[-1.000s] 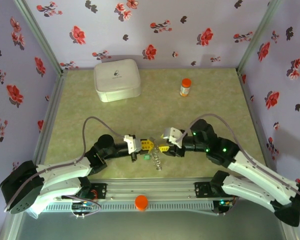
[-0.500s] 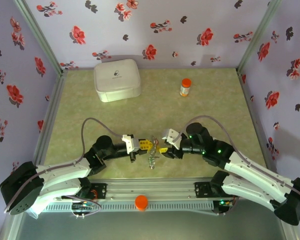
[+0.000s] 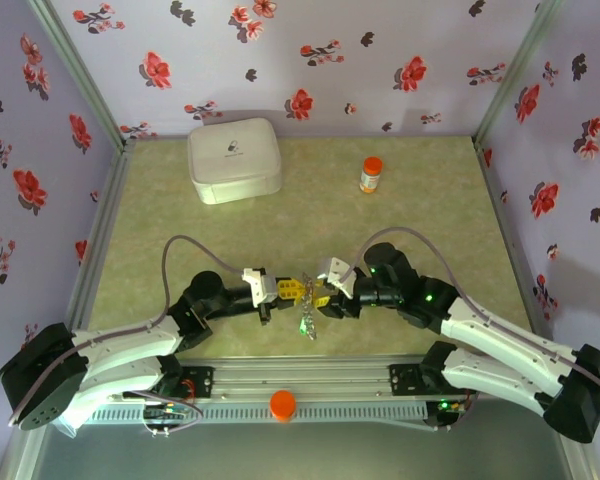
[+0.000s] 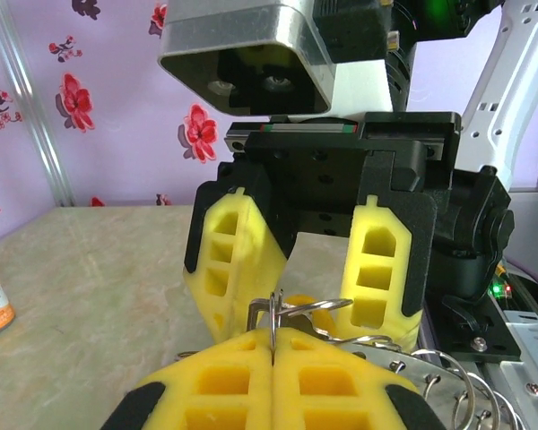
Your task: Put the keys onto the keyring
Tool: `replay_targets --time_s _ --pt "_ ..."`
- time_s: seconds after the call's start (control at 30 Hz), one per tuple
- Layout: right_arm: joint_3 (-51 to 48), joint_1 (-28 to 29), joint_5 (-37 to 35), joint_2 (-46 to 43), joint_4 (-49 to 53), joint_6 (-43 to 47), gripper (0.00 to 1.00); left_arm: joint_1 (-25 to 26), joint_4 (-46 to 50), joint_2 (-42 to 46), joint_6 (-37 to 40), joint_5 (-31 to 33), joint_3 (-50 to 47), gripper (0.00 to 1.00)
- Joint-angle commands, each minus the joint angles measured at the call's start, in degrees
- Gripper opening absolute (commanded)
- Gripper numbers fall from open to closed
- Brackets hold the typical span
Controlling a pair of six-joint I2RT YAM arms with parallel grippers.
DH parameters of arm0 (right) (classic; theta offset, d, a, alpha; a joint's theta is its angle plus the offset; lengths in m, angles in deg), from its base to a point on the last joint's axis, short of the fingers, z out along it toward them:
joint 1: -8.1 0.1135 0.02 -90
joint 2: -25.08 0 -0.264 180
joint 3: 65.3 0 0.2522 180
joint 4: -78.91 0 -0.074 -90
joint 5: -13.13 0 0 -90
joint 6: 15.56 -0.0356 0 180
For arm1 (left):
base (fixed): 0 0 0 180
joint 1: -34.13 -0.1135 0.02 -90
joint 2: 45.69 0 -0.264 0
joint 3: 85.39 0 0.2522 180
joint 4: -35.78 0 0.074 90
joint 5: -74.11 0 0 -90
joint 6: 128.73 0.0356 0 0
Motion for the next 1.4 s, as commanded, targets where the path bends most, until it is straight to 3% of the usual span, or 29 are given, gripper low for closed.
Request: replay_targets --time_s 0.0,0.2,0.33,0.53,0.73,1.37 --pt "-0.2 0.51 1.57 0.28 -4.71 -2.71 0.43 -0.47 -5.45 1.3 -1.0 -0.97 -0.71 0.0" --pt "-1.25 0.31 4.09 0.41 -6.56 -4.17 0.38 -0.57 -6.49 1.34 -1.54 -0.97 -1.12 0.0" --pt "-1.19 0.12 4.43 0.19 -5.83 -3.84 0.28 -0.69 -6.96 1.45 -2.12 -1.14 -1.31 0.0" --pt "1.42 -0.17 -0.05 -0.45 1.2 0.5 0.11 -0.88 -6.81 2.37 -2.67 -1.41 -1.62 0.0" --pt "5.45 -0.2 -2.14 -0.35 7.09 3.21 0.03 -1.05 -5.27 3.04 -2.15 -1.76 -1.7 0.0" --pt "6.87 0.37 0.37 7.47 10.29 3.52 0.0 -1.15 -5.32 4.52 -0.65 -3.06 1.3 0.0"
